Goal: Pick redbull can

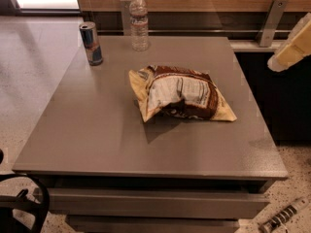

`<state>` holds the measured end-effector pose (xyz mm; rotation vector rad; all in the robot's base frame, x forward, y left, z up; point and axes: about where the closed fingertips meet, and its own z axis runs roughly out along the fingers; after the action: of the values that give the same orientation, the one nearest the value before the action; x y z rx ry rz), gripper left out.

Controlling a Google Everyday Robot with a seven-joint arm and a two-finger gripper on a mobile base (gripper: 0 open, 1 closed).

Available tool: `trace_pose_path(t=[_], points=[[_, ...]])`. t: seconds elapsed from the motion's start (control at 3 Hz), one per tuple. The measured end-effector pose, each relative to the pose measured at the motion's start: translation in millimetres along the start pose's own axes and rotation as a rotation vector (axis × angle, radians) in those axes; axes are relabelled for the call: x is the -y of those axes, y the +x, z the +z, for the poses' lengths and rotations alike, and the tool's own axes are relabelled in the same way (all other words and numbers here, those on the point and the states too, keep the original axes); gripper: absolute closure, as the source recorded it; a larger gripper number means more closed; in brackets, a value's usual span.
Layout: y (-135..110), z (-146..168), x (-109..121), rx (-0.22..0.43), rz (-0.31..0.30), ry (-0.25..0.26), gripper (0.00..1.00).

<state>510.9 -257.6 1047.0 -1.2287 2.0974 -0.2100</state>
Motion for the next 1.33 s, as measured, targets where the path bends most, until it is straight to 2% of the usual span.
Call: trace_pose_path(t=[0.33,0.67,1.0,1.33], points=[[-39.8,24.0,1.3,0.126,0.086,-0.009,0.00],[-77.9,56.0,-1.7,0.309,0.162,-0.054,0.00],[-131.7,79.1,-13.6,0.518,0.205,-0.161,0.00],[-170.0,92.5,-34.5,0.662,0.244,-0.289,0.00]])
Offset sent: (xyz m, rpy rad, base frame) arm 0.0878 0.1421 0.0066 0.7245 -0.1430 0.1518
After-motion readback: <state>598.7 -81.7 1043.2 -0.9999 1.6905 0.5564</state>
